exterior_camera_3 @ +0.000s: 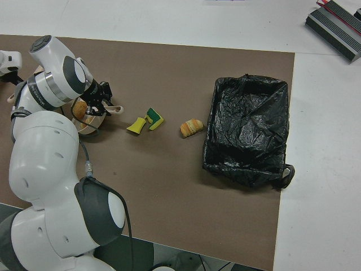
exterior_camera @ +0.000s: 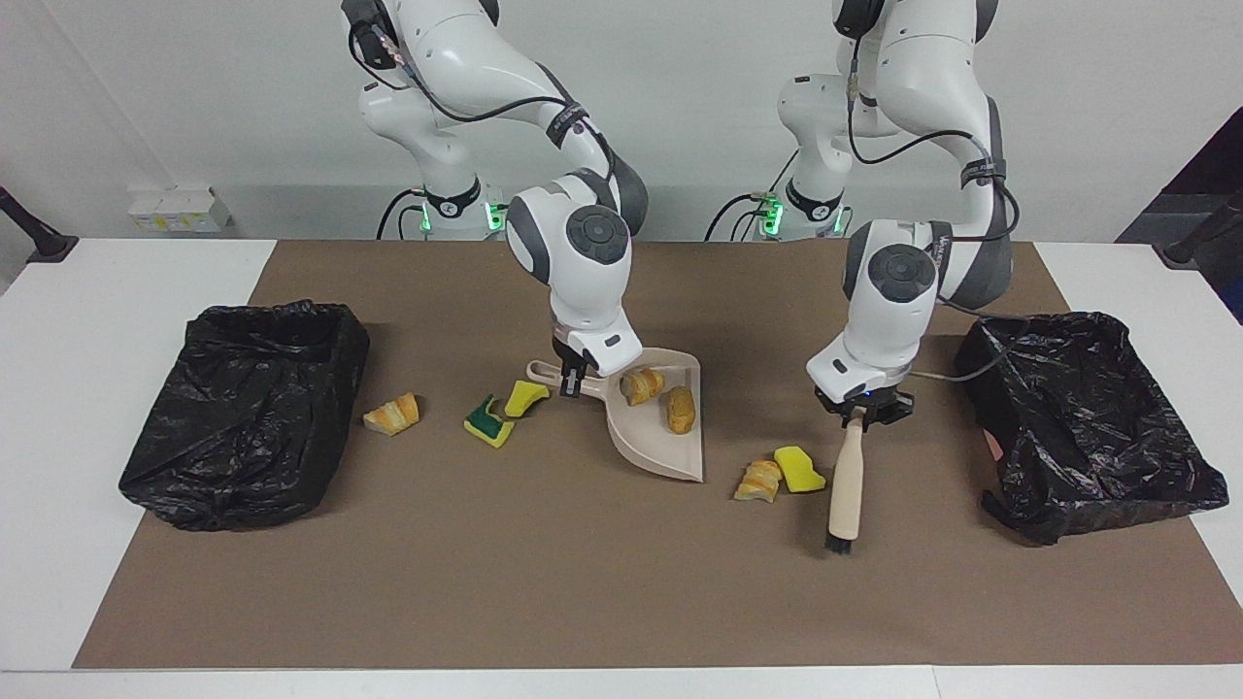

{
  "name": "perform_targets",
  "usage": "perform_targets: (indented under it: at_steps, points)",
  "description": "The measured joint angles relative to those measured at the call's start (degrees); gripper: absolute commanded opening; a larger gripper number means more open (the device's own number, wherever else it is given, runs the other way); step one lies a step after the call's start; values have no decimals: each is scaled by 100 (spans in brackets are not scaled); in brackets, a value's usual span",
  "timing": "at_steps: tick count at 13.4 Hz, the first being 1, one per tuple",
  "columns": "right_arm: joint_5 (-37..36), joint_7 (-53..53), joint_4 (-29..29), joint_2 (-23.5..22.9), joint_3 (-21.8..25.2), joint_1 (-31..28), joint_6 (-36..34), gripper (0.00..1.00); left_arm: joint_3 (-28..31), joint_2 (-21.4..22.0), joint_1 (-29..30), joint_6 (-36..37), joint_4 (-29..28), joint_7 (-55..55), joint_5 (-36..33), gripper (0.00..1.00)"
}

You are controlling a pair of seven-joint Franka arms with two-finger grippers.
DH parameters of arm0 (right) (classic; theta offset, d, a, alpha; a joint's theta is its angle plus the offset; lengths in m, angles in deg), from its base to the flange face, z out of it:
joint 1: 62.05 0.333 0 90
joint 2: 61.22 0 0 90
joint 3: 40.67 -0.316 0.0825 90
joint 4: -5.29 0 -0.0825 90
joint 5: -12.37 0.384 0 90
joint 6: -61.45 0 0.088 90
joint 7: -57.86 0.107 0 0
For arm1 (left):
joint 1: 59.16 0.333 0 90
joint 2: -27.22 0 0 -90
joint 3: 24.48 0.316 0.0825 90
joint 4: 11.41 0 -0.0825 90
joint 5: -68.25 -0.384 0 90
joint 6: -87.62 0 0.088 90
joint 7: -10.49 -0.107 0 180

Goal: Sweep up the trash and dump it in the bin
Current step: 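Sweep the lumps and rolls with the brush toward the held dustpan, then sweep the remaining sponge and rolls into the dustpan with the left gripper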

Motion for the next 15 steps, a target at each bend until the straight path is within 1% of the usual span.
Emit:
perform_targets:
  at_steps: [2, 4, 6, 11, 15]
  points:
    - [0, 0, 0, 0, 0, 0, 2, 0, -22, 16, -274, 8, -120, 60, 22, 0]
    - [0, 1, 0, 0, 0, 0, 2, 0, -27, 98, -465, 27, -300, 238, 260, 0]
    - [0, 1, 0, 0, 0, 0, 2, 0, -28, 228, -575, 147, -442, 326, 721, 0]
    - [0, 1, 14, 0, 6, -2, 2, 0, -32, 619, -731, 953, -499, 431, 2071, 0]
    - [0, 2, 22, 0, 7, -2, 2, 0, -78, 800, -1090, 1007, -576, 946, 2730, 0]
